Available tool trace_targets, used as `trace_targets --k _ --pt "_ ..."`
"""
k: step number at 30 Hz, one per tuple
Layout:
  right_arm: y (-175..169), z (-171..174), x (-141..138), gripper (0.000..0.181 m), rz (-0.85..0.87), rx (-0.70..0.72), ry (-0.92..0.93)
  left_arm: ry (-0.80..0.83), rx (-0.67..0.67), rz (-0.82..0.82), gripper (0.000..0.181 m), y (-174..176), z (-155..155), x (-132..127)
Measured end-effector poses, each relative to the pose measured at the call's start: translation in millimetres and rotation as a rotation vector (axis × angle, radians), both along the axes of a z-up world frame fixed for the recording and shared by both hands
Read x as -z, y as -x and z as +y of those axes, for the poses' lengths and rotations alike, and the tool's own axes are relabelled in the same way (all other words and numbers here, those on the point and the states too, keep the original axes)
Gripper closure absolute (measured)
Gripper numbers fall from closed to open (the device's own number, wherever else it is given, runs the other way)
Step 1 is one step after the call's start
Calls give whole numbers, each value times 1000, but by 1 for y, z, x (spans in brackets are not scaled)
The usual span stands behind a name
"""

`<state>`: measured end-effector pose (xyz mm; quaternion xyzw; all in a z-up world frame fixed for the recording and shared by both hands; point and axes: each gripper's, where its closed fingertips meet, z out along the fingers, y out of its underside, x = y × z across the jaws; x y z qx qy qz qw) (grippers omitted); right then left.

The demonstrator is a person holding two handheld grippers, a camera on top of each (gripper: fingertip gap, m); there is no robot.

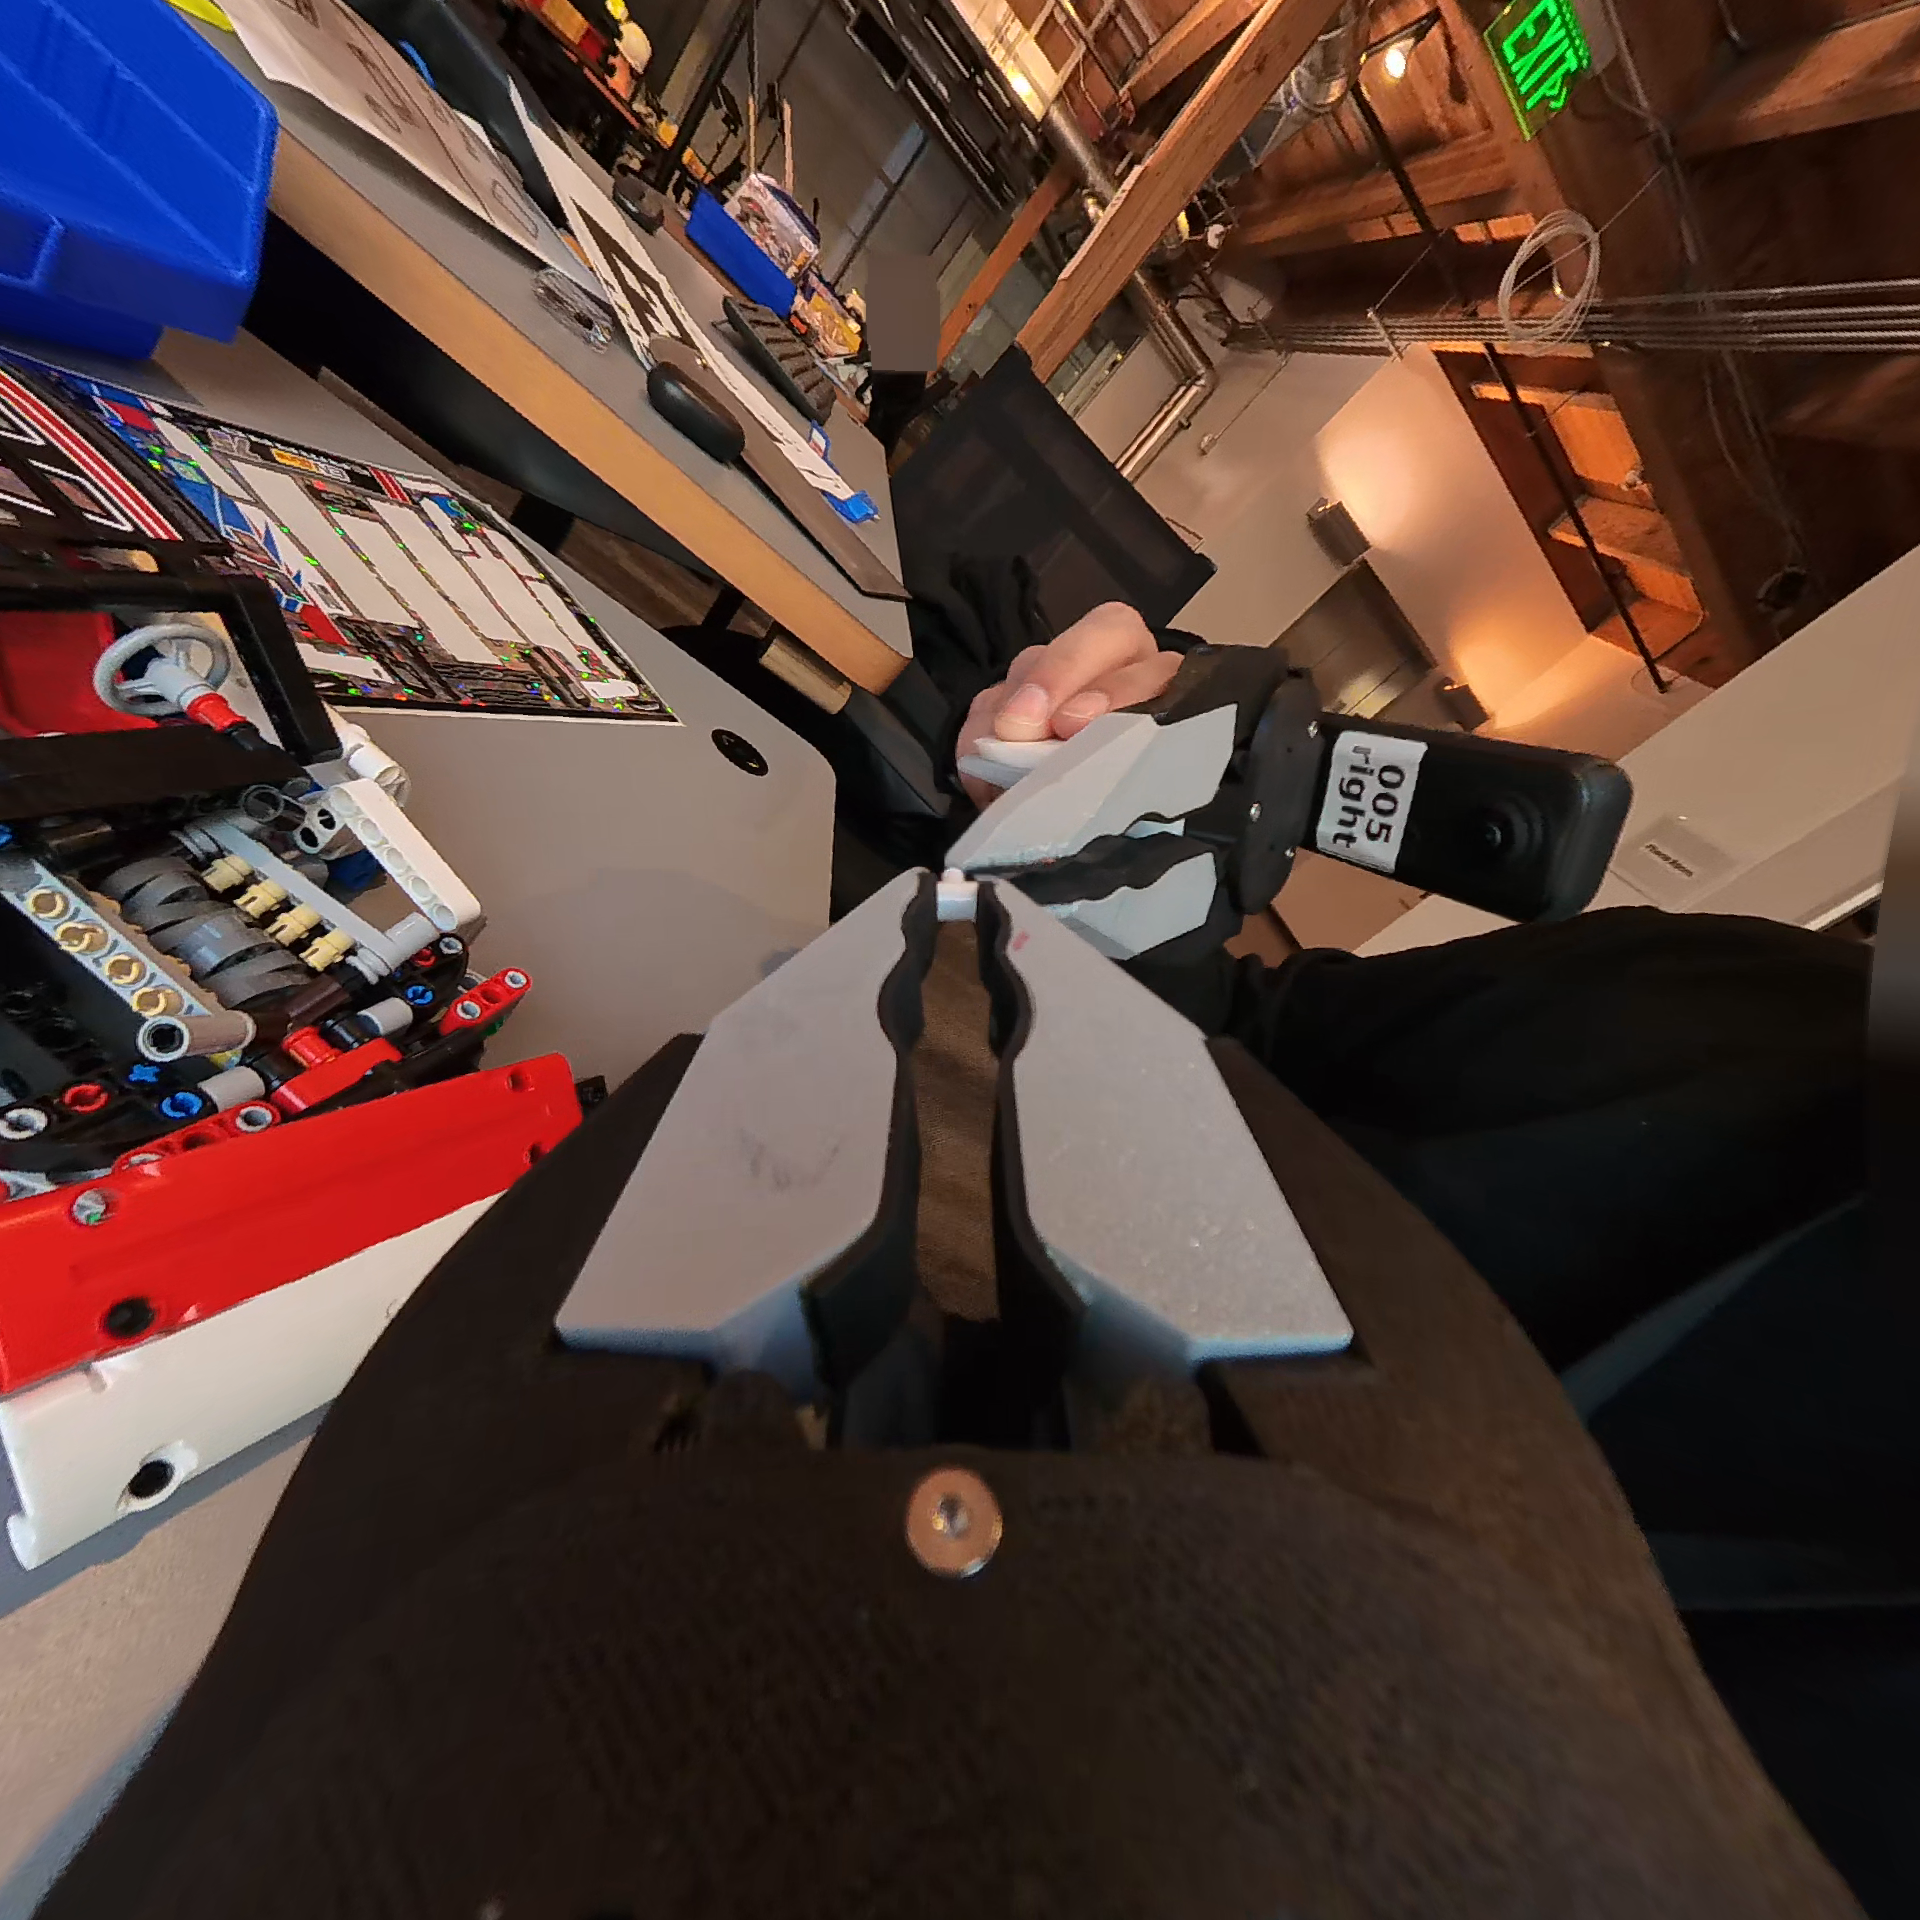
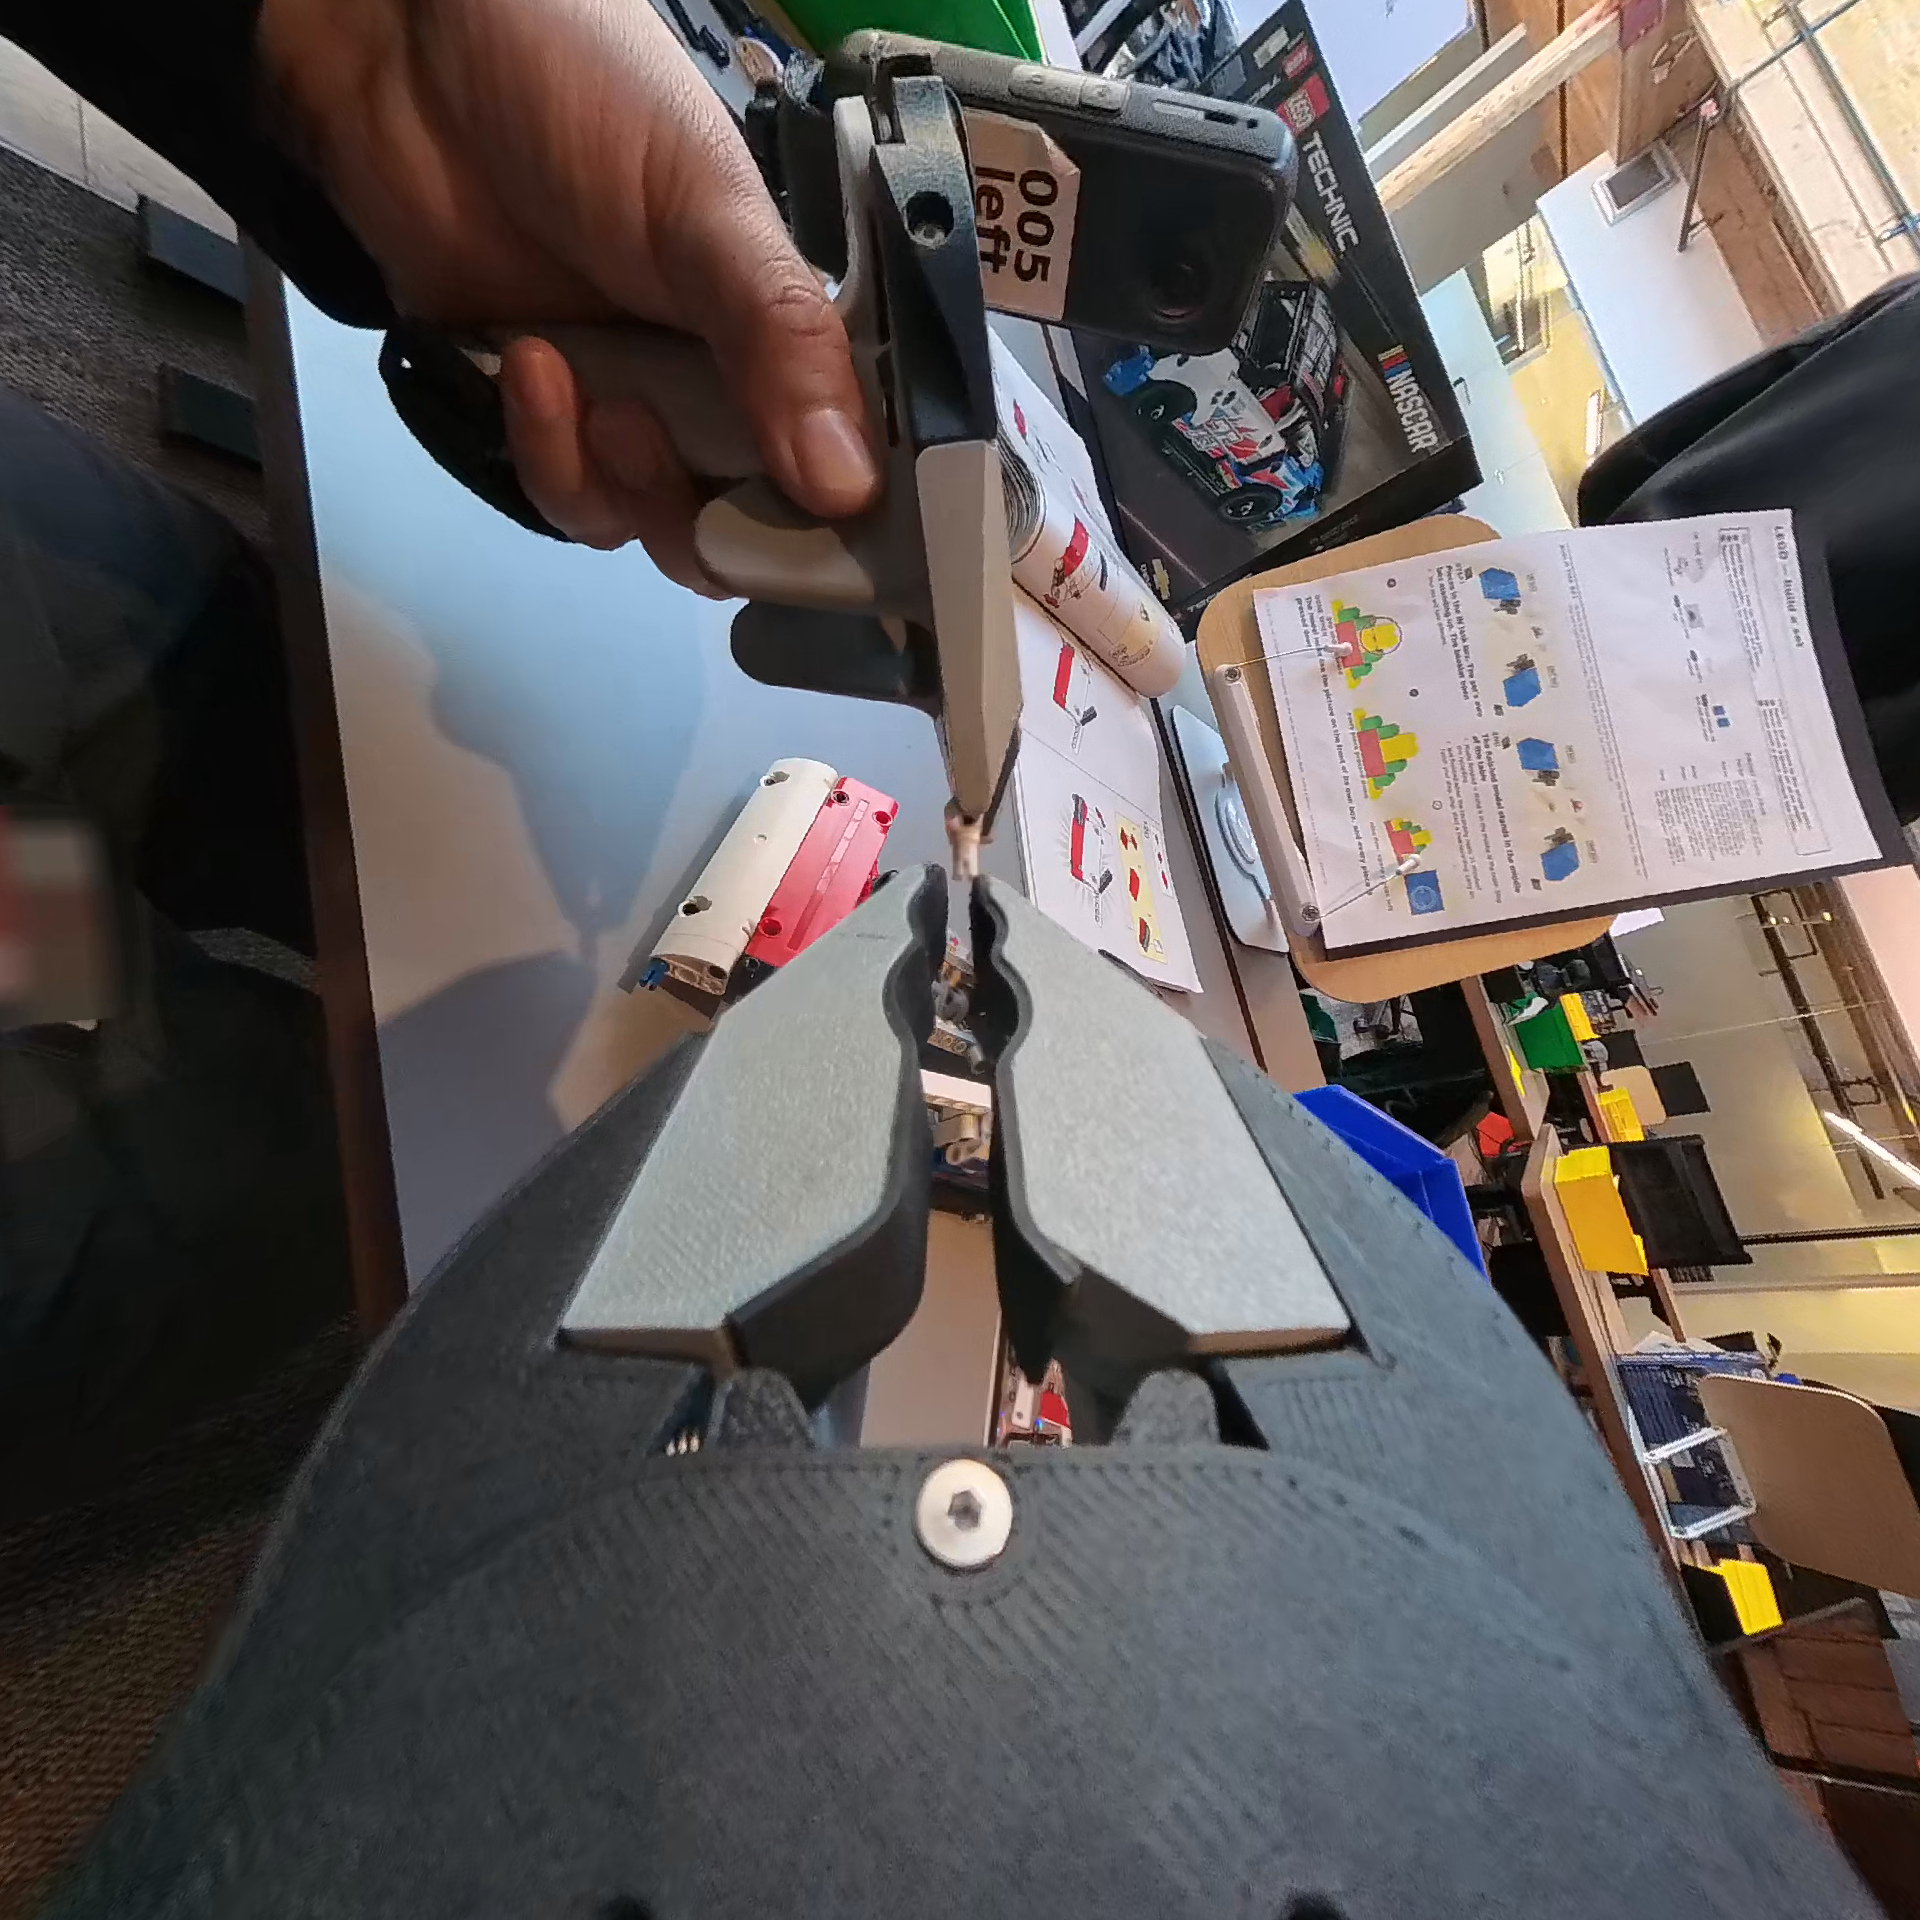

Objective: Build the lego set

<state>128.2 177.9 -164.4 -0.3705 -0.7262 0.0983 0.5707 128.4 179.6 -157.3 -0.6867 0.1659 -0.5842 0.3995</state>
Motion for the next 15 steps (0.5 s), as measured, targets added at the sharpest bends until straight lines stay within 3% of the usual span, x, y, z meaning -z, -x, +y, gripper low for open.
trace_targets --k 15 --pt "0 2 4 181 -26 8 -58 14 7 0 177 -5 -1 3"
